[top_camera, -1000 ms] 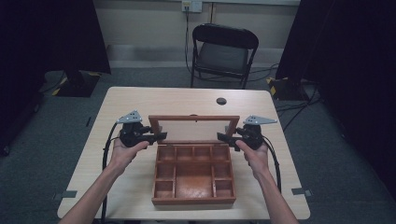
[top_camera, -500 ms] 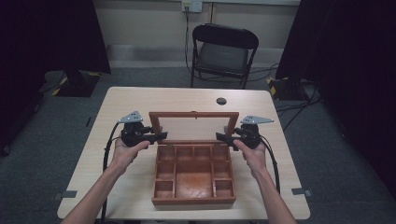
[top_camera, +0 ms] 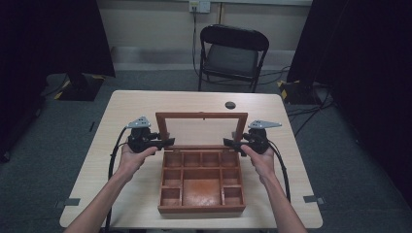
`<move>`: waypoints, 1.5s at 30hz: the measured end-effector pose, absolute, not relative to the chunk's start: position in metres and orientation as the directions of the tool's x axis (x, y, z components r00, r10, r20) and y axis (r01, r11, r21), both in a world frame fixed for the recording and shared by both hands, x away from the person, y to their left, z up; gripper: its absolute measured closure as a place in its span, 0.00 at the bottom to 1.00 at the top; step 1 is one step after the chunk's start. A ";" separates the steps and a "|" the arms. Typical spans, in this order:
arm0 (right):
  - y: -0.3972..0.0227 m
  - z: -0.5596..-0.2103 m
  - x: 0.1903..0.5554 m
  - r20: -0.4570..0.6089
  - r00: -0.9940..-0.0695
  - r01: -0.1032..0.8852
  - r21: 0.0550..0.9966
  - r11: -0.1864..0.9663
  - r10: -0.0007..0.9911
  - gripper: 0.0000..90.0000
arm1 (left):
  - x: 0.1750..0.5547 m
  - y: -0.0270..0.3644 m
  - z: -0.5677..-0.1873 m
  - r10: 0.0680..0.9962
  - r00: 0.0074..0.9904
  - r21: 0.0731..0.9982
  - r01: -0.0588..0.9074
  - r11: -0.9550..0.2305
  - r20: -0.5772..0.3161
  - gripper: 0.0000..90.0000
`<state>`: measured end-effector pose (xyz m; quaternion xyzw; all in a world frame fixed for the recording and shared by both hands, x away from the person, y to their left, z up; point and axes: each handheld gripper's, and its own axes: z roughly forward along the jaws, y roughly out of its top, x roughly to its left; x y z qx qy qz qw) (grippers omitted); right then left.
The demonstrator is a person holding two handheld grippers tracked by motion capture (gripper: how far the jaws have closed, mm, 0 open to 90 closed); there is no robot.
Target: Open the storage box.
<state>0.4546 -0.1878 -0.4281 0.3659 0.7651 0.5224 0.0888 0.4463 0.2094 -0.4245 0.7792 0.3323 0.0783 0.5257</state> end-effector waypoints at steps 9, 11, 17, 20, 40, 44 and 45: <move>-0.189 -0.433 0.457 0.241 -0.715 0.457 0.871 0.179 0.656 0.48 | 0.452 0.208 -0.430 0.610 0.758 0.858 0.454 -0.239 -0.230 0.65; -0.188 -0.434 0.457 0.240 -0.713 0.456 0.872 0.177 0.658 0.48 | 0.452 0.208 -0.432 0.607 0.760 0.858 0.454 -0.239 -0.233 0.65; -0.186 -0.437 0.459 0.244 -0.712 0.461 0.870 0.175 0.659 0.48 | 0.454 0.208 -0.436 0.605 0.759 0.851 0.466 -0.243 -0.242 0.65; -0.186 -0.438 0.460 0.248 -0.706 0.464 0.870 0.169 0.663 0.49 | 0.456 0.208 -0.437 0.610 0.754 0.849 0.469 -0.243 -0.242 0.65; -0.185 -0.440 0.472 0.252 -0.672 0.480 0.865 0.150 0.696 0.51 | 0.473 0.206 -0.442 0.612 0.732 0.831 0.515 -0.209 -0.299 0.67; -0.182 -0.440 0.476 0.244 -0.660 0.472 0.870 0.140 0.711 0.48 | 0.477 0.206 -0.444 0.616 0.725 0.832 0.520 -0.195 -0.309 0.67; -0.182 -0.442 0.480 0.256 -0.653 0.480 0.868 0.128 0.713 0.48 | 0.479 0.206 -0.443 0.616 0.726 0.829 0.522 -0.200 -0.308 0.67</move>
